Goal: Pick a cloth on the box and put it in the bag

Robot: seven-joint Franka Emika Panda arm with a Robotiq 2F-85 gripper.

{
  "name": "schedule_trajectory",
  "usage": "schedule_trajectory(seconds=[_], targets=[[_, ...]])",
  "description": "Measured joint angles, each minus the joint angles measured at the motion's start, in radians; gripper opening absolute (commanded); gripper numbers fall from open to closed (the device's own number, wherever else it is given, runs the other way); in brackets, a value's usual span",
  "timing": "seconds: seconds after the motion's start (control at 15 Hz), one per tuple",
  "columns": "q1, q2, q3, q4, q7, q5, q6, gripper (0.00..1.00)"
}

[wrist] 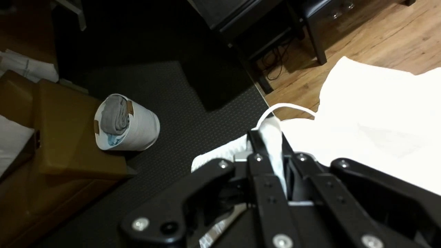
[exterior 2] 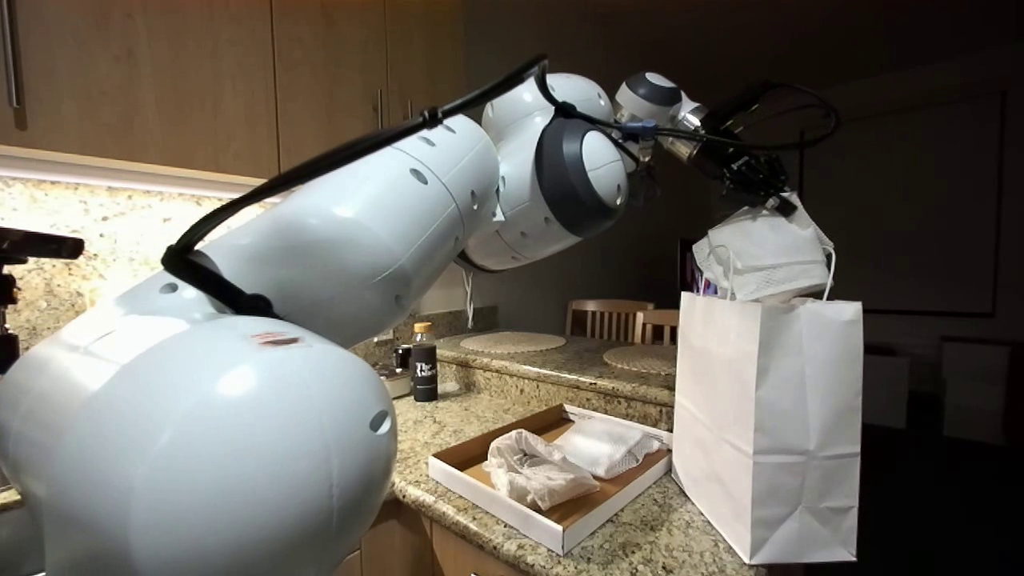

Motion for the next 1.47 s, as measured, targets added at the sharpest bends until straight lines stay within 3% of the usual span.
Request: schedule_trajectory(seconds=[0.93, 1.07, 1.47], targets=[[-0.002, 0.051, 0.064, 0.002, -0.043, 0.009, 0.096, 0.06], [-0.002, 0.060, 0.066, 0.002, -0.043, 0.008, 0.102, 0.36], [-0.002, 0.084, 0.067, 0.002, -0.043, 0.006, 0.131, 0.72]])
